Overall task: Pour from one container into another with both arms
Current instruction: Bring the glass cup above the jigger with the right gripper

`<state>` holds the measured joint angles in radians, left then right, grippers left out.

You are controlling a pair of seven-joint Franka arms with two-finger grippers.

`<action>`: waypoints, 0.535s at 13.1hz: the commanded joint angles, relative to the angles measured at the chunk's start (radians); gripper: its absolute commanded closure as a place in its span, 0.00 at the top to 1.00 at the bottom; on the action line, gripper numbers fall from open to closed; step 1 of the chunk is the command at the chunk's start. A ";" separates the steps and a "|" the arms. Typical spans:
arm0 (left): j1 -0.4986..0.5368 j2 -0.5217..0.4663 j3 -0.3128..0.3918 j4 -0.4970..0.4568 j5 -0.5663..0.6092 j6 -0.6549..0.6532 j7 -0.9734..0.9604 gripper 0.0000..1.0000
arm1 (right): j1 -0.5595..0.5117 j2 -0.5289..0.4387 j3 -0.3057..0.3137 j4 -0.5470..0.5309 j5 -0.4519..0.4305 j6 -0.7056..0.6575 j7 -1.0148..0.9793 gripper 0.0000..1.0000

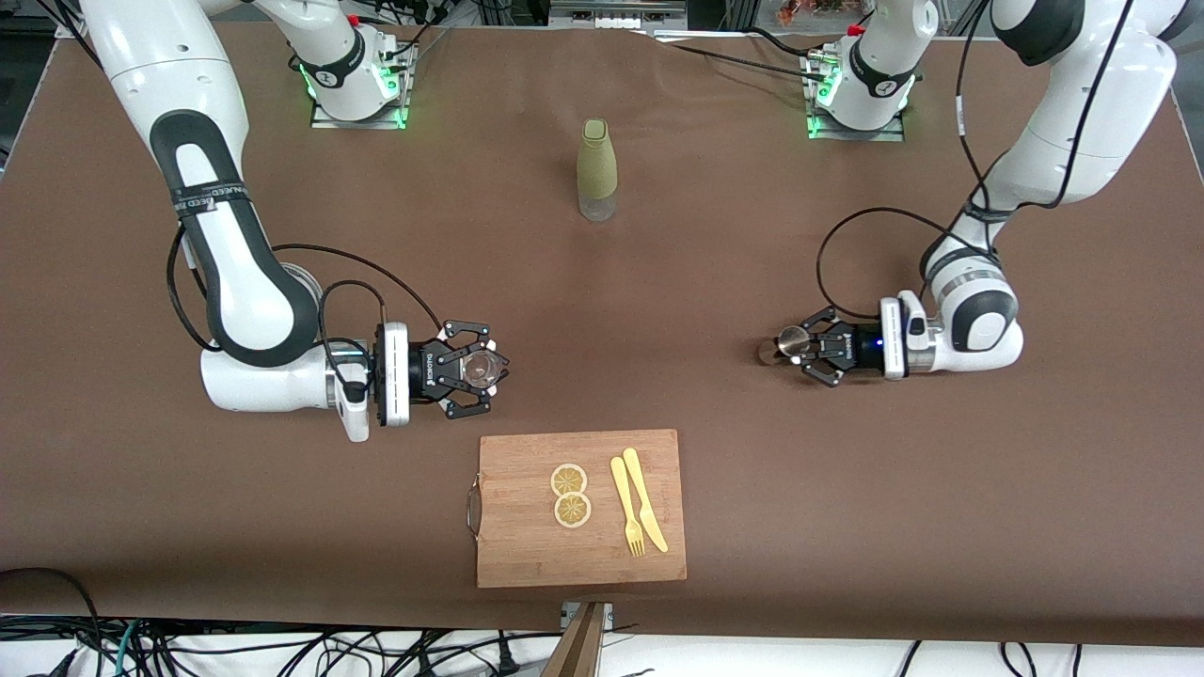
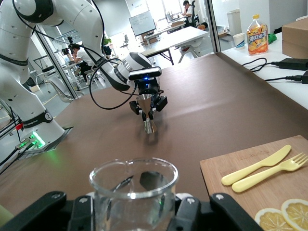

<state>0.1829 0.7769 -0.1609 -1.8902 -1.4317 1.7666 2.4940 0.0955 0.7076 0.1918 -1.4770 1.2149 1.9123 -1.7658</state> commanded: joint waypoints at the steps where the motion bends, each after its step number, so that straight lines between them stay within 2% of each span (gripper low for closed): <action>1: -0.070 -0.019 -0.015 -0.015 -0.123 0.051 -0.012 0.00 | -0.011 -0.036 0.001 -0.012 0.011 -0.013 0.020 0.04; 7: -0.281 -0.013 -0.012 -0.015 -0.372 0.183 0.042 0.00 | -0.013 -0.036 -0.002 -0.012 0.011 -0.033 0.019 0.04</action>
<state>-0.0485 0.7773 -0.1852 -1.8926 -1.7396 1.9235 2.4998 0.0903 0.6905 0.1895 -1.4771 1.2149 1.8976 -1.7598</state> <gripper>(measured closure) 0.775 0.846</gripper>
